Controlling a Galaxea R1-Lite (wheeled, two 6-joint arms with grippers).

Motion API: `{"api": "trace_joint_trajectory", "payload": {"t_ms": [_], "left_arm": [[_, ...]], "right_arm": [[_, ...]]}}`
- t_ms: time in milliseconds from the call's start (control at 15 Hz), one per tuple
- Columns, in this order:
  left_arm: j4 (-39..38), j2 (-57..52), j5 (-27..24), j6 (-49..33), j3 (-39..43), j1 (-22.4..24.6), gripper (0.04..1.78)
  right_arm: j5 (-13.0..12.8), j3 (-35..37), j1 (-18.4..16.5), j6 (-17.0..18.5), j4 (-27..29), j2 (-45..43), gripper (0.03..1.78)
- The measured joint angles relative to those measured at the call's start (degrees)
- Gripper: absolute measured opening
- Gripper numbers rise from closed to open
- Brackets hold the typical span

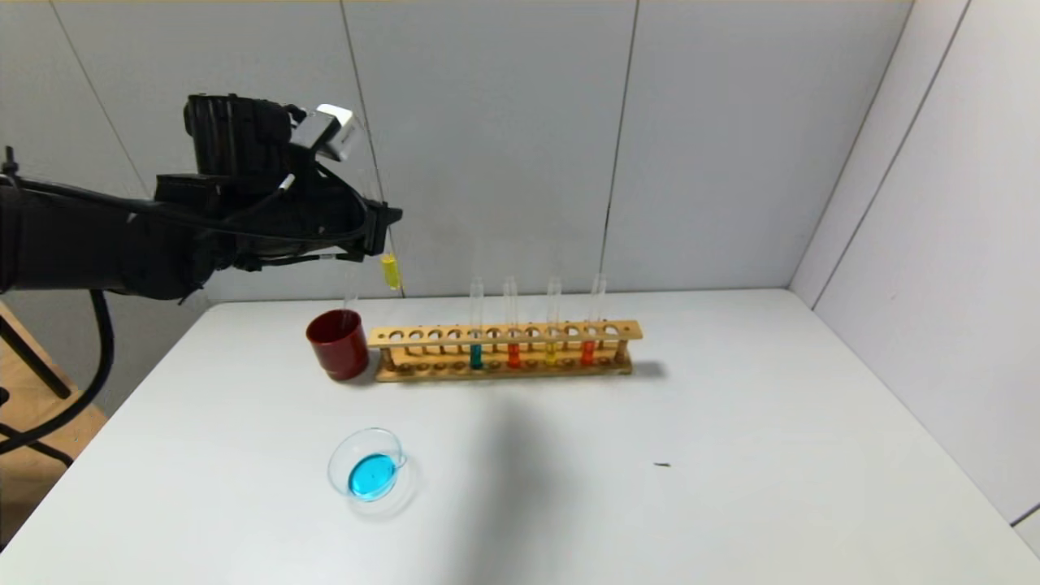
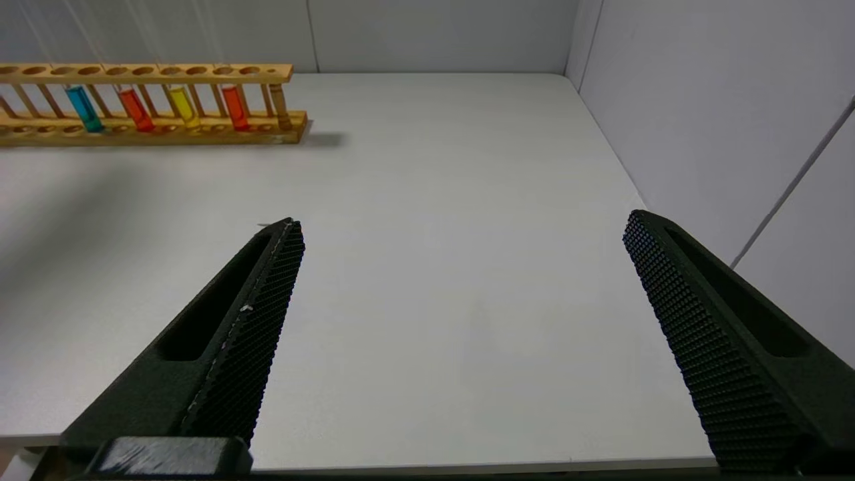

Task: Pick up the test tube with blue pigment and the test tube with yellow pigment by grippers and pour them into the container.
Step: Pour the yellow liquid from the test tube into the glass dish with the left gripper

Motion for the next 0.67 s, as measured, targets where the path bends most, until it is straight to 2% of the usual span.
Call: {"api": "trace_joint_trajectory", "payload": {"t_ms": [333,533,667], "left_arm": [[9.5,-9.4,0.0,1.5,5.0,1.5,0.34],[16.1,-16.5,-0.4,9.7,9.9,7.2,0.34],[17.9,-19.9,-1.5,15.3,13.1,11.0,0.34]], "right_arm": [[0.0,0.0,0.0,0.0,0.0,0.0,1.75],[0.0,0.0,0.0,0.0,0.0,0.0,1.75],[0.0,0.0,0.0,0.0,0.0,0.0,1.75]]}}
